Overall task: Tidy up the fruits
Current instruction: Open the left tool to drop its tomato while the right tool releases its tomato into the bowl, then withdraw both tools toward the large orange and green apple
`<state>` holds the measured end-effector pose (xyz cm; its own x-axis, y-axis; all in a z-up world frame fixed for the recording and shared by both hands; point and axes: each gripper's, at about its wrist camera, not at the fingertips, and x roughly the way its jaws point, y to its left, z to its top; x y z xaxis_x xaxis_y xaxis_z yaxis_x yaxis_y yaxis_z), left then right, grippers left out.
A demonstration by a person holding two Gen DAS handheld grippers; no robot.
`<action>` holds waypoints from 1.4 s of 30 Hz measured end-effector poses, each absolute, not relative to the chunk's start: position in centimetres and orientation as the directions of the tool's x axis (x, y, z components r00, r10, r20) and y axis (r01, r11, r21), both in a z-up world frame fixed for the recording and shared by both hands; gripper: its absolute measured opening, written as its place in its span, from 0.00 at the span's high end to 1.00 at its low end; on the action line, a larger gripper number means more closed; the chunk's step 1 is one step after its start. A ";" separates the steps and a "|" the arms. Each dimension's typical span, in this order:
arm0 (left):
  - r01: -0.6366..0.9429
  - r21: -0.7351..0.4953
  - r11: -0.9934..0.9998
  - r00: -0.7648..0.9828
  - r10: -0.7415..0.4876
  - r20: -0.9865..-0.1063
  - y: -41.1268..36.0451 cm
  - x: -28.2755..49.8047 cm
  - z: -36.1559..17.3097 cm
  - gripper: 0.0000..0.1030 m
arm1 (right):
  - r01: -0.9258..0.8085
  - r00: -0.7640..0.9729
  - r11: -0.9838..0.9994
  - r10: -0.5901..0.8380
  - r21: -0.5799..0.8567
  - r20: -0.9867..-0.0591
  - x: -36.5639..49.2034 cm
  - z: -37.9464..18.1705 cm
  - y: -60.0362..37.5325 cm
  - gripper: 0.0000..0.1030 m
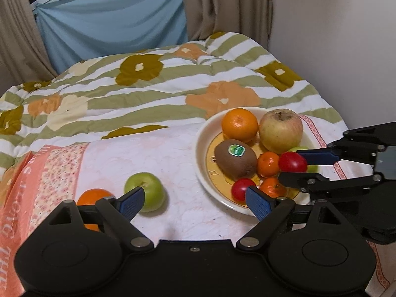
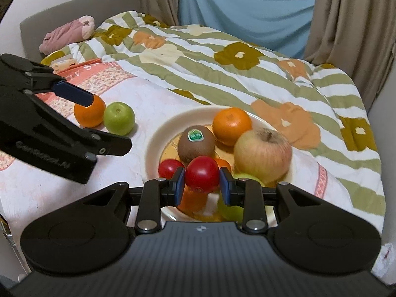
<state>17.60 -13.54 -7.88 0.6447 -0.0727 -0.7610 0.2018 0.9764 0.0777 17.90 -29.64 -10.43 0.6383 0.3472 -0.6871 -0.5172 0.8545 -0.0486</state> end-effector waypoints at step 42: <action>0.113 0.115 0.987 0.775 -0.015 -0.632 -3.9 9.3 -0.5 0.01 | -0.345 0.775 0.938 0.303 0.030 -0.554 11.7 -0.1 -26.3 0.00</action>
